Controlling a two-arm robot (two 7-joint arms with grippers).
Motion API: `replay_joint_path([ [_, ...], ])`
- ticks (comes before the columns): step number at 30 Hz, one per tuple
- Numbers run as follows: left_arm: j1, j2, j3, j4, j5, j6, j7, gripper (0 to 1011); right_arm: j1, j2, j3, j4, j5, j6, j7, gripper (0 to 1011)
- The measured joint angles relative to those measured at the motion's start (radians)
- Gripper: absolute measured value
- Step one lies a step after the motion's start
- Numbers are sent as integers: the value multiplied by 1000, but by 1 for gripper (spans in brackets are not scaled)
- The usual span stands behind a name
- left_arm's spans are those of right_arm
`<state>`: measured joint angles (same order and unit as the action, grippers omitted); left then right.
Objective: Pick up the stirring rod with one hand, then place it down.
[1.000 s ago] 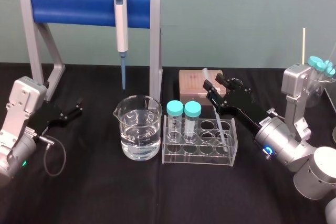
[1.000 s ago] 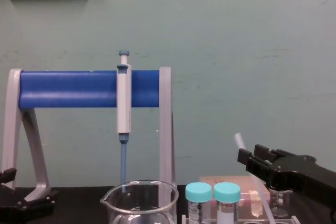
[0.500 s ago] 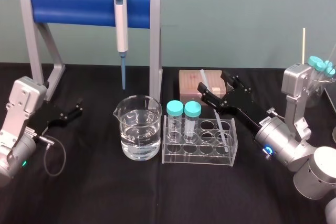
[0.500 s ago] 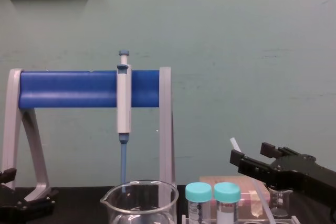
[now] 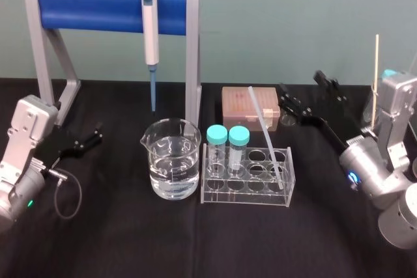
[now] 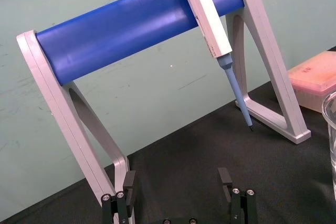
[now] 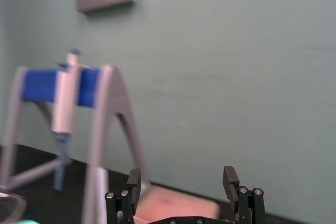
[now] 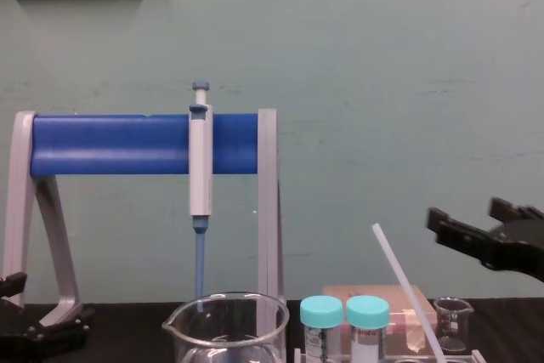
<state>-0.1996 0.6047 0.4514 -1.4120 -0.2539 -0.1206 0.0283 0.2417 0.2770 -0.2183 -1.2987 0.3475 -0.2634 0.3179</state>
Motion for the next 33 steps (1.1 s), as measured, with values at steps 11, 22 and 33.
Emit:
replay_joint_path([
  [11, 0, 0, 0, 0, 0, 0, 0, 1001, -52, 3, 33, 13, -66, 86, -82, 1000],
  [22, 0, 0, 0, 0, 0, 0, 0, 1000, -65, -2, 44, 22, -88, 110, -86, 1000],
  [33, 0, 0, 0, 0, 0, 0, 0, 1001, -64, -1, 42, 22, -86, 108, -85, 1000],
])
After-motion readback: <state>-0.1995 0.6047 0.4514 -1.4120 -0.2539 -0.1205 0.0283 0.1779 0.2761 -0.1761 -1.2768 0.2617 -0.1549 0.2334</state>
